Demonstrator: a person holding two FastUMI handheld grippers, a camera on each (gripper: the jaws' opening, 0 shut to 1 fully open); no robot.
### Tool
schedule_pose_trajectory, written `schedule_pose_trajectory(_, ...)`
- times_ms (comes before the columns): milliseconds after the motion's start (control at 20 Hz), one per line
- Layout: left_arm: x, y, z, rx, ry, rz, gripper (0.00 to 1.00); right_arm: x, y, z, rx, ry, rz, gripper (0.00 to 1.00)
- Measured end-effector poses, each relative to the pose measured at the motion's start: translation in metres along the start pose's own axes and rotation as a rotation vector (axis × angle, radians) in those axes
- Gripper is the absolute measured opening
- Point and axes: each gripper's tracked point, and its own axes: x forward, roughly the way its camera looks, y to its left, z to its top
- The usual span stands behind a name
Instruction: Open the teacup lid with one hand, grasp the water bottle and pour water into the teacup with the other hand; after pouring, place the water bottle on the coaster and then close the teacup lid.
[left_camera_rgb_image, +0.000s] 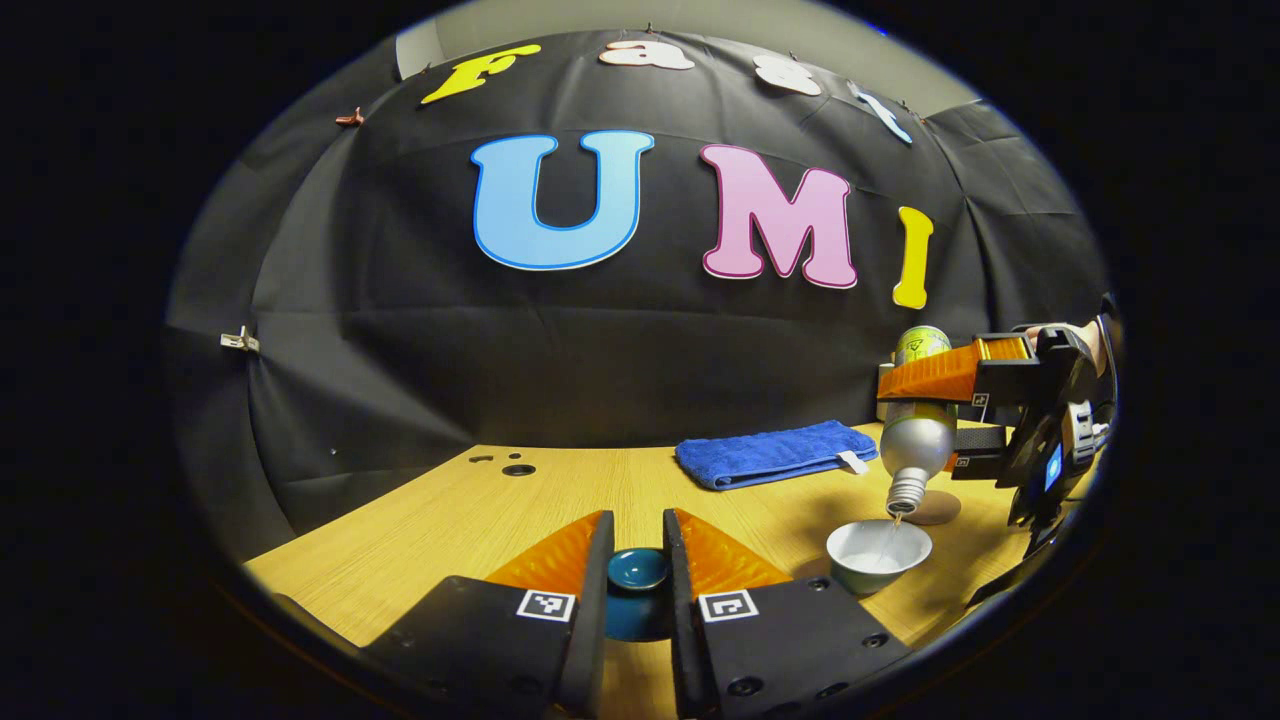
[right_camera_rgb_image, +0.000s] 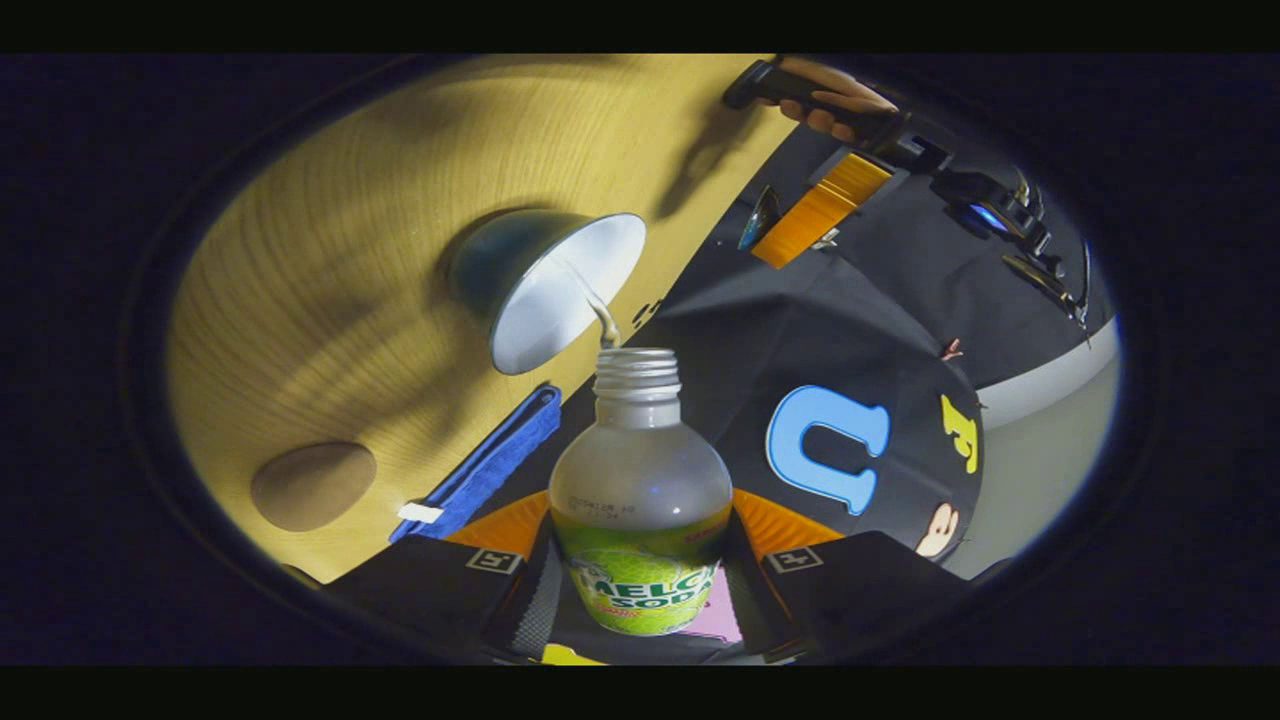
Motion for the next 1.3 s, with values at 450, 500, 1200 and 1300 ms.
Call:
schedule_pose_trajectory(450, -0.0001, -0.0005, -0.0004, 0.0, 0.0, -0.001, 0.34, -0.0029, 0.0034, -0.0009, -0.028, -0.003, 0.003, 0.73)
schedule_pose_trajectory(500, -0.0003, -0.0002, -0.0002, 0.0, 0.0, -0.002, 0.34, -0.0028, 0.0043, -0.0003, -0.033, -0.004, 0.005, 0.73)
schedule_pose_trajectory(1200, 0.0003, 0.0002, -0.0006, 0.0, 0.0, -0.004, 0.31, -0.0035, 0.003, 0.0009, -0.031, -0.01, 0.001, 0.73)
schedule_pose_trajectory(1300, 0.0008, 0.0001, 0.0001, 0.0, 0.001, -0.004, 0.31, -0.0043, 0.0027, 0.0018, -0.029, -0.014, -0.001, 0.73)
